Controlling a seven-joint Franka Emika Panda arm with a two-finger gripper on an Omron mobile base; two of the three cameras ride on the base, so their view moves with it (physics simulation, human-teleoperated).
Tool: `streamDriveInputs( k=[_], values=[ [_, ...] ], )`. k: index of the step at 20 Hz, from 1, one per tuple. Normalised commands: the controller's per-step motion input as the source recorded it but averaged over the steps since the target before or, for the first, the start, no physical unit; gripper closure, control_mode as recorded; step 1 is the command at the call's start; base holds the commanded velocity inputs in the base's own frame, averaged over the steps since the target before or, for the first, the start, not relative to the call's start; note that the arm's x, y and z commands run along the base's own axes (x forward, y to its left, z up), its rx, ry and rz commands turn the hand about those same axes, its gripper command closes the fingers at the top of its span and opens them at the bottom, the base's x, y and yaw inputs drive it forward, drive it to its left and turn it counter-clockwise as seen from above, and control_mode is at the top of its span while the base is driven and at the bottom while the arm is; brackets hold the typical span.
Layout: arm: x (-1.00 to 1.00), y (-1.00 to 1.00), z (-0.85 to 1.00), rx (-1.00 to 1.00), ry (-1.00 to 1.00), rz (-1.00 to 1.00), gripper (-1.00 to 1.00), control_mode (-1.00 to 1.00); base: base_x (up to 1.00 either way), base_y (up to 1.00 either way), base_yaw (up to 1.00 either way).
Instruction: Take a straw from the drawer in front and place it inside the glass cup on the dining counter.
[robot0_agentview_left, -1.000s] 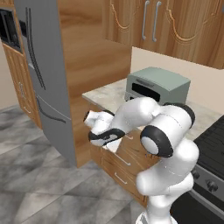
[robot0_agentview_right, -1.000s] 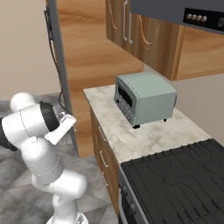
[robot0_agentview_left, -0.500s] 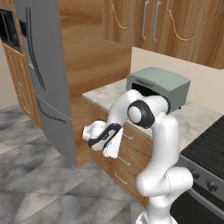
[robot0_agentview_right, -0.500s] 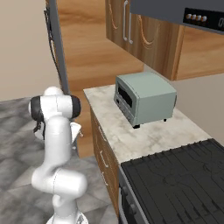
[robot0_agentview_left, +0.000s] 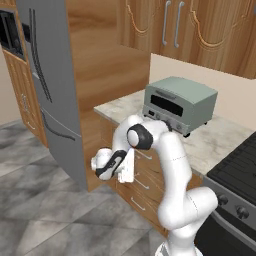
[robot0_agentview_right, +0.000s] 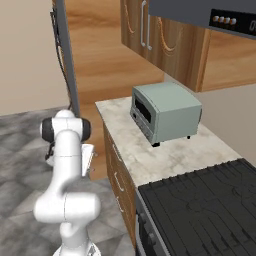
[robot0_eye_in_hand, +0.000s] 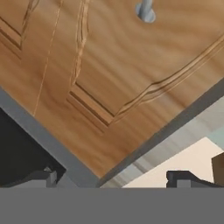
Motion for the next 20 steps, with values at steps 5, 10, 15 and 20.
streamDriveInputs(
  k=[5,10,15,20],
  values=[
    [0.07,-0.35,0.00,-0.07,-0.18,0.00,-1.00,-1.00,0.00,0.00,0.00],
    [0.16,-0.21,-0.01,-0.06,-0.19,0.00,-1.00,-1.00,0.00,0.00,0.00],
    [0.29,-0.23,0.00,-0.06,-0.16,0.00,-1.00,-1.00,0.00,0.00,0.00],
    [0.36,-0.30,-0.18,-0.01,-0.04,0.03,-1.00,-1.00,0.00,0.00,0.00]
  ],
)
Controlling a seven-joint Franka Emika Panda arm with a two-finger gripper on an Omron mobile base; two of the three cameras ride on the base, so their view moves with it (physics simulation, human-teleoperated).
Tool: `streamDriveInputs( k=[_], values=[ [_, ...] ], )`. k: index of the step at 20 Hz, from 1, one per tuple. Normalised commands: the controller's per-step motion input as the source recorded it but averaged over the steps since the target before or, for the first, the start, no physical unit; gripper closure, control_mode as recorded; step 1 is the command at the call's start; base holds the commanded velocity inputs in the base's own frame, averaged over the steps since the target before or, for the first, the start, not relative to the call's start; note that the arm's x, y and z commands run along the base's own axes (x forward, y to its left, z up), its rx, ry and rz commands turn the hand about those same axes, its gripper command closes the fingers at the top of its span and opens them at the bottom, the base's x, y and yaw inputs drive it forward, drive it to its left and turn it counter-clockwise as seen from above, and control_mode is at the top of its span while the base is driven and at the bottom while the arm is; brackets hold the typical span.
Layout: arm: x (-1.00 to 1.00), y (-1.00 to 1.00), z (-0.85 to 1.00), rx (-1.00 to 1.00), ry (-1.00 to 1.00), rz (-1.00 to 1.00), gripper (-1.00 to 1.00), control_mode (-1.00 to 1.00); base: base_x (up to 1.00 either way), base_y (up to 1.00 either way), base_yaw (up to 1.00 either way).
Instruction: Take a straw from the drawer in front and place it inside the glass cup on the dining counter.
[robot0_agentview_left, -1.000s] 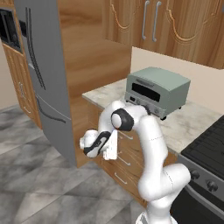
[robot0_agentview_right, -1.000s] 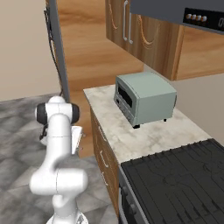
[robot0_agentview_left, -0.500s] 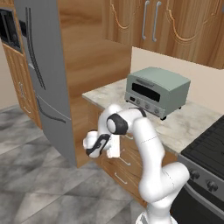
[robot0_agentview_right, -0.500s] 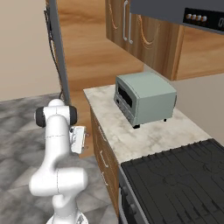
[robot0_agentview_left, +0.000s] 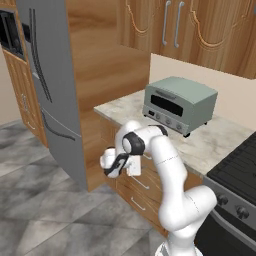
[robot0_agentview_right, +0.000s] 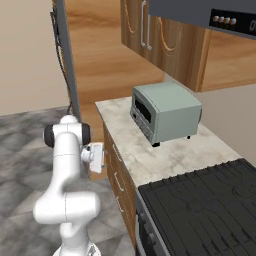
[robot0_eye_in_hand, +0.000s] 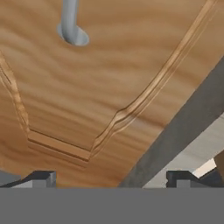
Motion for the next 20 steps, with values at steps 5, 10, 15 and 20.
streamDriveInputs(
  k=[5,10,15,20],
  values=[
    [0.33,-0.30,-0.12,0.00,-0.02,0.05,-1.00,-1.00,0.00,0.00,0.00],
    [0.57,-0.05,-0.57,-0.01,0.00,0.07,-1.00,-1.00,0.00,0.00,0.00],
    [0.54,0.00,-0.42,-0.01,-0.09,0.10,-1.00,-1.00,0.00,0.00,0.00],
    [0.51,0.00,-0.32,0.00,-0.05,0.13,-1.00,-1.00,0.00,0.00,0.00]
  ],
)
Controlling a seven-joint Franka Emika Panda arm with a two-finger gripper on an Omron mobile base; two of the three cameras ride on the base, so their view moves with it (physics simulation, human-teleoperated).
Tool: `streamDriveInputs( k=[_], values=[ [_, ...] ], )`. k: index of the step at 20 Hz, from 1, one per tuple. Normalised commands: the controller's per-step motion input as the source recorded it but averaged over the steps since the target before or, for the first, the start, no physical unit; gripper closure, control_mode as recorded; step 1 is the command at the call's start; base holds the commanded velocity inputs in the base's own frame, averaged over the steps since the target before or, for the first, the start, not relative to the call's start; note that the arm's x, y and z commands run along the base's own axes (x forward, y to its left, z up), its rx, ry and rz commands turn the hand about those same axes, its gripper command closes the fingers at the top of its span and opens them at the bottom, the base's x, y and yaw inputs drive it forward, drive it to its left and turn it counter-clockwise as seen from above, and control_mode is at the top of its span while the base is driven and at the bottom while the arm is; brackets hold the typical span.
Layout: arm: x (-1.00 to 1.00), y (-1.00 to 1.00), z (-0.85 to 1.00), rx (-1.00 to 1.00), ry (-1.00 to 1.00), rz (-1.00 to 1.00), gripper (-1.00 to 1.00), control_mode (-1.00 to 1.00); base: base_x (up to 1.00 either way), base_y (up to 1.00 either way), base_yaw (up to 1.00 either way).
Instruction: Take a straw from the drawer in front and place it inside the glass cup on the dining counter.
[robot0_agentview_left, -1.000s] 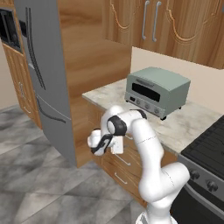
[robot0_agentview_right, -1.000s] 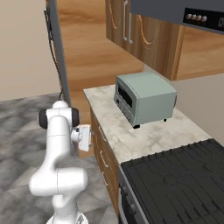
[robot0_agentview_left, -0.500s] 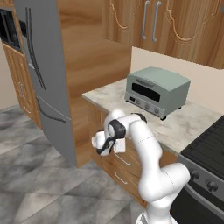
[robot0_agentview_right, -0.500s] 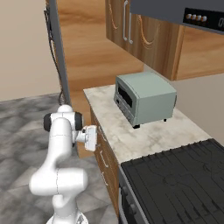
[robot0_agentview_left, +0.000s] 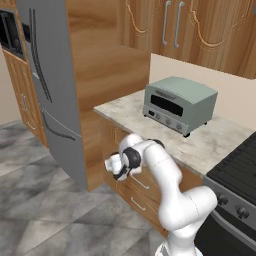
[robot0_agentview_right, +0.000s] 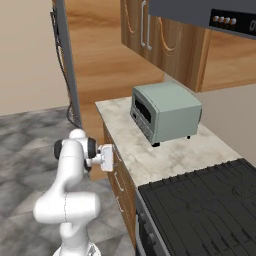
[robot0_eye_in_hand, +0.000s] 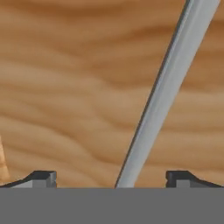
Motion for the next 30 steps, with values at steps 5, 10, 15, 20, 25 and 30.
streamDriveInputs(
  k=[5,10,15,20,25,30],
  values=[
    [0.45,0.00,-0.03,0.02,-0.01,0.14,-1.00,-1.00,0.00,0.00,0.00],
    [0.14,-0.12,-0.01,0.07,0.00,0.15,1.00,-1.00,0.00,0.00,0.00],
    [0.00,-0.25,0.00,0.10,0.00,0.12,1.00,-1.00,0.00,0.00,0.00],
    [-0.01,-0.20,0.00,0.16,0.00,0.12,1.00,-1.00,0.00,0.00,0.00],
    [-0.39,0.25,-0.06,0.17,0.03,0.14,1.00,-1.00,0.00,0.00,0.00],
    [-0.77,0.94,-0.12,0.10,0.11,0.23,1.00,-1.00,0.00,0.00,0.00]
  ],
)
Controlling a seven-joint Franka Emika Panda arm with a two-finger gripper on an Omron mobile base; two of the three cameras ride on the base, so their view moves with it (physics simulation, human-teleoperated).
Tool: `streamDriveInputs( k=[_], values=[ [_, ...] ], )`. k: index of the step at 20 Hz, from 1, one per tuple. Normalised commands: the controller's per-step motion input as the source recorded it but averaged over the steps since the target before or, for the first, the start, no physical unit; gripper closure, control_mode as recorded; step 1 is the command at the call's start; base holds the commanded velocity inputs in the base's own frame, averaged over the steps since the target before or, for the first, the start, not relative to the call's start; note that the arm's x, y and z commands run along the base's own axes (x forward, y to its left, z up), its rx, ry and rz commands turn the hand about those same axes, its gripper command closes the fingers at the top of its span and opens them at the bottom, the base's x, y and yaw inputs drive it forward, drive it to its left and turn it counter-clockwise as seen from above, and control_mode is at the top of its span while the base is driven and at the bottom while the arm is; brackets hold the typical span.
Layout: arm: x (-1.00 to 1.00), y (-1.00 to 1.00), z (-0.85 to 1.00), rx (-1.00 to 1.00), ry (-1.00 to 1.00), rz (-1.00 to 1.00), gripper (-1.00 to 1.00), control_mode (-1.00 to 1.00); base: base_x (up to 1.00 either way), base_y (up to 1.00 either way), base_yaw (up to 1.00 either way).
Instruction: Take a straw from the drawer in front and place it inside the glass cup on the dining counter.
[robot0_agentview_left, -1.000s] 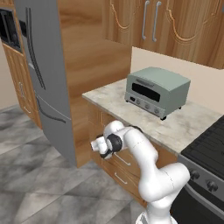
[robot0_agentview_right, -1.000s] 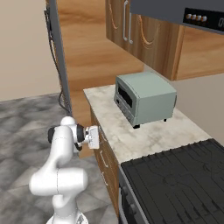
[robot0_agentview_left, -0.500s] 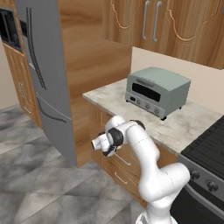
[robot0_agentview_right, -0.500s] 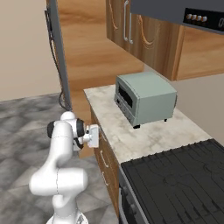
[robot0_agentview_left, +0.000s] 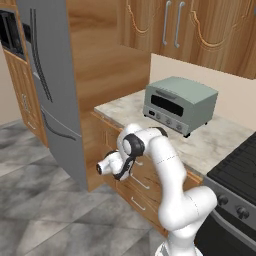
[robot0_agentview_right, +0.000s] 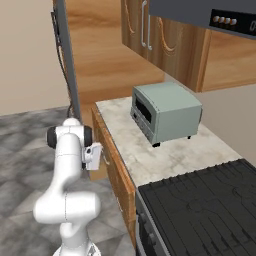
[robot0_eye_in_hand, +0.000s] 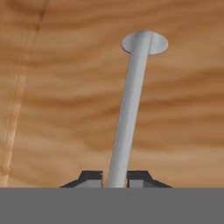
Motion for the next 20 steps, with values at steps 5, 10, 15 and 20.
streamDriveInputs(
  k=[5,10,15,20],
  values=[
    [-0.70,1.00,-0.07,0.05,0.15,0.24,1.00,-1.00,0.00,0.00,0.00],
    [-0.50,1.00,0.00,0.06,0.17,0.22,1.00,-1.00,0.00,0.00,0.00],
    [-0.47,1.00,0.00,0.10,0.16,0.21,1.00,-1.00,0.00,0.00,0.00],
    [-0.43,1.00,0.00,0.13,0.13,0.19,1.00,-1.00,0.00,0.00,0.00]
  ],
)
